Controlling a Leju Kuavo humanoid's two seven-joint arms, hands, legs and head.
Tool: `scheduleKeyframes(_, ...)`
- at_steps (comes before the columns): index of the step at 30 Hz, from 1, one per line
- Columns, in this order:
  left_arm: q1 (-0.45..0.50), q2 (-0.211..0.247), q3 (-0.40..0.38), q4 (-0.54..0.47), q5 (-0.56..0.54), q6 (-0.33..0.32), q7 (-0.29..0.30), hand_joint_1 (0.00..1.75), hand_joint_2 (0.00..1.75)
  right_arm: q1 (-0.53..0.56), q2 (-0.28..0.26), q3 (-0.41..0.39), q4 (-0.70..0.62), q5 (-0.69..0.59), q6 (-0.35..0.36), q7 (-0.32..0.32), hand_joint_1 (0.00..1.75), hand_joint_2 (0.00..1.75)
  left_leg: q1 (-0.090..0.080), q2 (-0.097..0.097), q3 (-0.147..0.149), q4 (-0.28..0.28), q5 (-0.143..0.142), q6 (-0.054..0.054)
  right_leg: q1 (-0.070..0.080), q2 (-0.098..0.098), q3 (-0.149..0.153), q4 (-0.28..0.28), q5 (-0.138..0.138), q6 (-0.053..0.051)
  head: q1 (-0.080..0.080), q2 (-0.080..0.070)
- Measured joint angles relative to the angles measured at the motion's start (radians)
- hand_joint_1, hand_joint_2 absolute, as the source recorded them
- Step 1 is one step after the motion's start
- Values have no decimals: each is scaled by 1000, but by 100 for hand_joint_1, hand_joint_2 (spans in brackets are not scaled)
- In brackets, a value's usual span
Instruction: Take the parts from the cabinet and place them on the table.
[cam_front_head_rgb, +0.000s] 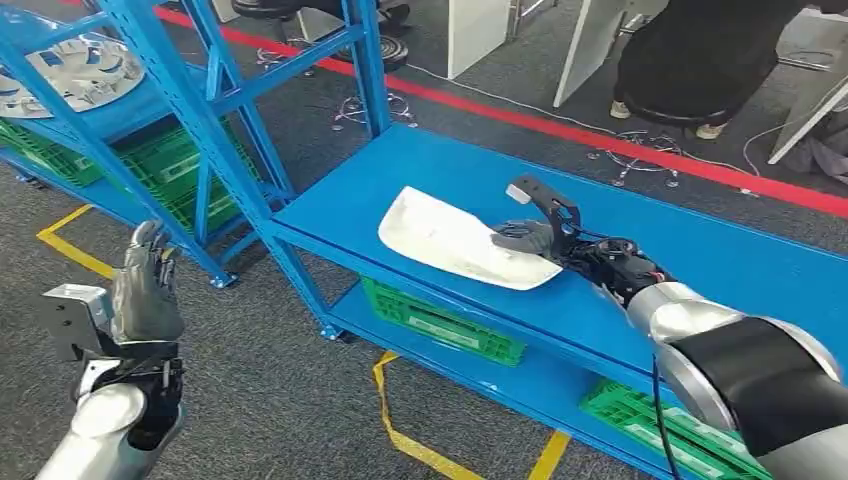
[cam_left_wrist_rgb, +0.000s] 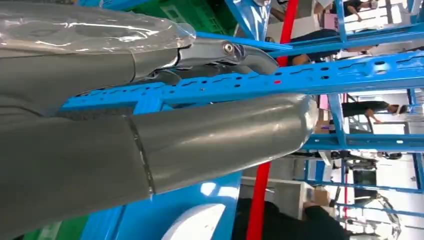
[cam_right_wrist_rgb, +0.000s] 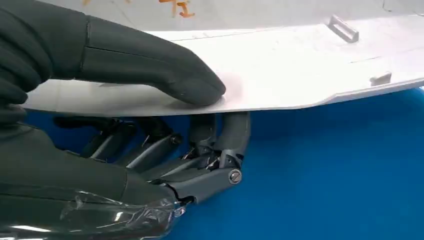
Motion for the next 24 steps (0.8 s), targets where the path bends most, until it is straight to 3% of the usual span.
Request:
scheduleKeyframes(9,0,0,0,-2,0,1,-2,0,0,0,0,0,0,-11,-17,-20,175,175,0,0,0,0,0,0,0,0,0,0,0,0,0,0)
scheduleKeyframes(20,10,1,0,-3,-2,16,-6,0,0,13,0,-24,0,-153,-22,-160,175,175,0,0,-1,0,0,1,0,0,0,0,0,0,0,0)
scheduleKeyframes(24,13,2,0,-5,-2,16,-7,0,0,19,1,-40,0,-167,-12,-176,175,175,0,0,-2,0,-1,1,0,0,-1,0,0,0,0,0)
